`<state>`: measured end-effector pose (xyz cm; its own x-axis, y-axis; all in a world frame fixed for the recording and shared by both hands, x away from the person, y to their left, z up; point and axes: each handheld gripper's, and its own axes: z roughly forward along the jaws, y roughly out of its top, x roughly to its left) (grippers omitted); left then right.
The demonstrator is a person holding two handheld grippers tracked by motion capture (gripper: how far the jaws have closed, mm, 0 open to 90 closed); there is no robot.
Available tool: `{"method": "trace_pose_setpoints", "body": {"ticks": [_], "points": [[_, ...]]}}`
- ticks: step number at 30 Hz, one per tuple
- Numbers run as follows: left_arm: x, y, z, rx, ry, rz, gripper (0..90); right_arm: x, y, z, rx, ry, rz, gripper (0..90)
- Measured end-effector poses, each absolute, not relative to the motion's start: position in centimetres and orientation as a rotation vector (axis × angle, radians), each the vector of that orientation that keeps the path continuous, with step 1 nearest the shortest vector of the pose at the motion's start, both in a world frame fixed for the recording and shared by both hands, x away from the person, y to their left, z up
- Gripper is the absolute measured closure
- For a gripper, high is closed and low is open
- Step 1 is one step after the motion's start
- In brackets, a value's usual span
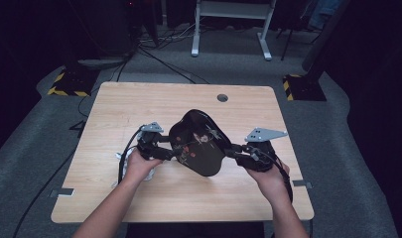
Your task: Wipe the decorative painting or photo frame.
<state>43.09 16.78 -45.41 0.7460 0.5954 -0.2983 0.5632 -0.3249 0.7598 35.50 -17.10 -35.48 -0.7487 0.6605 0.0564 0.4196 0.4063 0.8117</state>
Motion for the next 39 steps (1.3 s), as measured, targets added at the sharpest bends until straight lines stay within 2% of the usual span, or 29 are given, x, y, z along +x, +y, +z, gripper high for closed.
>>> {"method": "trace_pose_setpoints", "body": {"ticks": [6, 10, 17, 32, 39], "points": [[43.2, 16.2, -46.0, 2.036, 0.868, 0.050, 21.7, 35.4, -16.9, -35.4, 0.939, 2.387, 1.255, 75.3], [43.0, 16.1, -45.8, 2.035, 0.848, 0.069, 30.6, 35.4, -16.7, -35.4, 0.938, 2.379, 1.258, 75.9], [43.1, 16.5, -45.8, 2.014, 0.867, 0.034, 34.9, 35.3, -16.3, -35.3, 0.949, 2.367, 1.242, 75.8], [42.7, 17.4, -44.6, 1.947, 0.944, 0.107, 37.3, 36.8, -15.8, -34.5, 1.008, 2.335, 1.306, 74.0], [42.3, 18.0, -43.6, 1.901, 0.981, 0.171, 41.0, 39.8, -15.6, -33.0, 0.950, 2.351, 1.311, 71.7]]}}
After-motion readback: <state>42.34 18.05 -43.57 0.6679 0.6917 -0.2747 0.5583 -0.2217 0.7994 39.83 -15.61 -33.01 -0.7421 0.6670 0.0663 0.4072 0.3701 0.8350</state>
